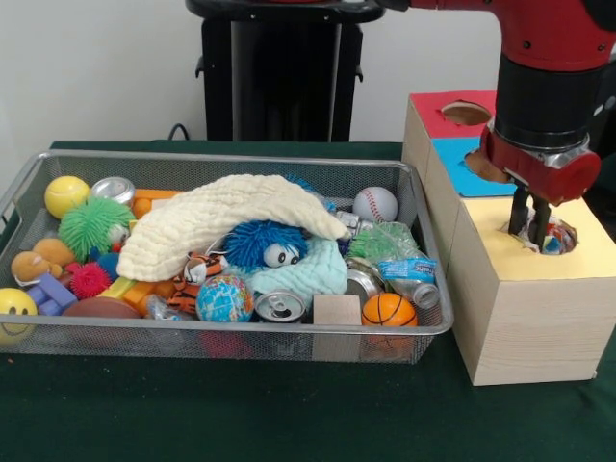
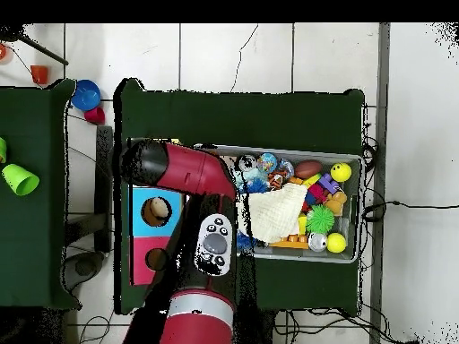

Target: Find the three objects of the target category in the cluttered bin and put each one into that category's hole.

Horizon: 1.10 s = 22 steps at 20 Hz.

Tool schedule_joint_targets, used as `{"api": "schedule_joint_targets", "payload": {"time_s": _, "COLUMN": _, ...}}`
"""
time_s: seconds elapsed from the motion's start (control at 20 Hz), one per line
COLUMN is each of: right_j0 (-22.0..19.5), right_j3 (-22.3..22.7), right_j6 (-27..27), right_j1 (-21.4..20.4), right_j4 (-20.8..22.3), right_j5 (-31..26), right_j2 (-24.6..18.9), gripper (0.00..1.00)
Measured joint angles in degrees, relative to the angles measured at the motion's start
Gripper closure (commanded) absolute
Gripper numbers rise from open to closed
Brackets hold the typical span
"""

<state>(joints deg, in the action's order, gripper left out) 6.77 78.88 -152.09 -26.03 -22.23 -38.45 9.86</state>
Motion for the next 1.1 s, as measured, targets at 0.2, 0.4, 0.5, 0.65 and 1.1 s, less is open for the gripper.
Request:
{"api": "schedule_joint_targets", "payload": {"time_s": 0.2, "right_j0": -0.8, "right_j3": 0.2, "right_j6": 0.0, "right_j1": -0.9, "right_j4": 0.7, "right_j5": -1.4, "right_j2": 0.0, "gripper": 0.0}}
{"api": "schedule_joint_targets", "payload": {"time_s": 0.4, "right_j0": -1.6, "right_j3": 0.2, "right_j6": 0.0, "right_j1": -1.4, "right_j4": 0.9, "right_j5": -2.9, "right_j2": 0.0, "gripper": 0.0}}
{"api": "schedule_joint_targets", "payload": {"time_s": 0.5, "right_j0": -2.3, "right_j3": 0.2, "right_j6": 0.0, "right_j1": -2.0, "right_j4": 1.2, "right_j5": -3.4, "right_j2": 0.0, "gripper": 0.0}}
{"api": "schedule_joint_targets", "payload": {"time_s": 0.65, "right_j0": -3.4, "right_j3": 0.2, "right_j6": 0.0, "right_j1": -2.8, "right_j4": 2.1, "right_j5": -3.7, "right_j2": 0.3, "gripper": 0.0}}
{"api": "schedule_joint_targets", "payload": {"time_s": 1.1, "right_j0": -5.5, "right_j3": 0.2, "right_j6": 0.0, "right_j1": -4.5, "right_j4": 8.1, "right_j5": -7.0, "right_j2": 2.2, "gripper": 0.0}}
